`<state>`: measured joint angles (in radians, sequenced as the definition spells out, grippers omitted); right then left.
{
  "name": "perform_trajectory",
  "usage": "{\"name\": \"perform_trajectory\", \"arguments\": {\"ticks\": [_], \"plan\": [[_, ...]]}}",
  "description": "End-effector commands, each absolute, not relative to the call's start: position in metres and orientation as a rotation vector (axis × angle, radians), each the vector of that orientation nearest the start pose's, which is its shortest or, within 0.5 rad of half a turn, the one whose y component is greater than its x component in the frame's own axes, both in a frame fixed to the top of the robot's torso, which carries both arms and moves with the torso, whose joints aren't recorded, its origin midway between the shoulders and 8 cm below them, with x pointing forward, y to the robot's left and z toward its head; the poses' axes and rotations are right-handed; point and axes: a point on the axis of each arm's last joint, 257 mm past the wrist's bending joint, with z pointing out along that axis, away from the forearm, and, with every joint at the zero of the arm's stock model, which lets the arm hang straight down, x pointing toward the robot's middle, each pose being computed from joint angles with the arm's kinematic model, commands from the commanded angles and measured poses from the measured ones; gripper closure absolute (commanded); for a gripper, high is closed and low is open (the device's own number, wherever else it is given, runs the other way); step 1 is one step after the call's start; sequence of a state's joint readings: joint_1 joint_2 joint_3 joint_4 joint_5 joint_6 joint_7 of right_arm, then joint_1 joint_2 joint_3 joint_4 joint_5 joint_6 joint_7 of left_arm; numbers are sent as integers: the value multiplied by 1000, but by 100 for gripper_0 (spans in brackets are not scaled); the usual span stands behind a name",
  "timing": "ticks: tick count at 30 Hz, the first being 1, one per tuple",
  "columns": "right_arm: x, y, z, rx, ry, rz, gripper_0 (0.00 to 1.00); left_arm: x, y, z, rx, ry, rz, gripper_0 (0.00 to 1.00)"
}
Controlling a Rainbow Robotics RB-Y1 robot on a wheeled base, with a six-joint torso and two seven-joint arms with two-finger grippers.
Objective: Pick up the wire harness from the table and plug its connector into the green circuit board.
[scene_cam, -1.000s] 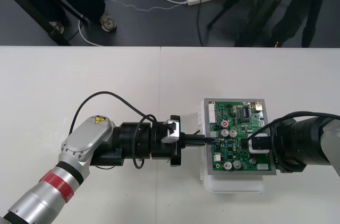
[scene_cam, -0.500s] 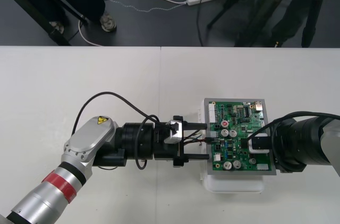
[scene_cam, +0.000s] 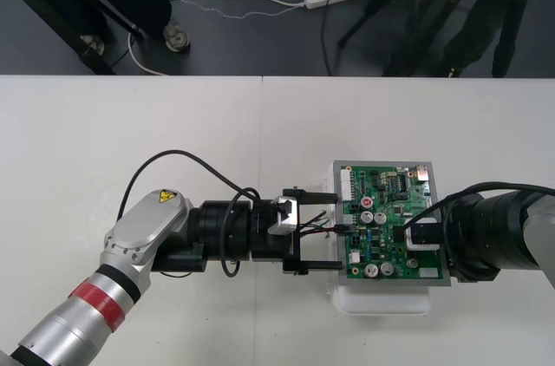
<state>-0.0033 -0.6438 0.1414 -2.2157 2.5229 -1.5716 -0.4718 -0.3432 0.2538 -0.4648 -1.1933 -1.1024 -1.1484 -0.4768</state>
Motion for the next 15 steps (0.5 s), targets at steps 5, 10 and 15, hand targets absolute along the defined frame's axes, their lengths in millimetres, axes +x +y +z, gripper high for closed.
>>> {"name": "perform_trajectory", "arguments": {"ticks": [5, 10, 15], "plan": [[356, -234, -283, -1932, 1904, -280, 0, 342, -107, -213, 1353, 880, -979, 0], [356, -234, -283, -1928, 1907, -278, 0, 345, -98, -216, 1354, 893, -969, 0], [358, -237, -281, -1917, 1911, -283, 0, 349, -87, -220, 1350, 912, -959, 0]]}}
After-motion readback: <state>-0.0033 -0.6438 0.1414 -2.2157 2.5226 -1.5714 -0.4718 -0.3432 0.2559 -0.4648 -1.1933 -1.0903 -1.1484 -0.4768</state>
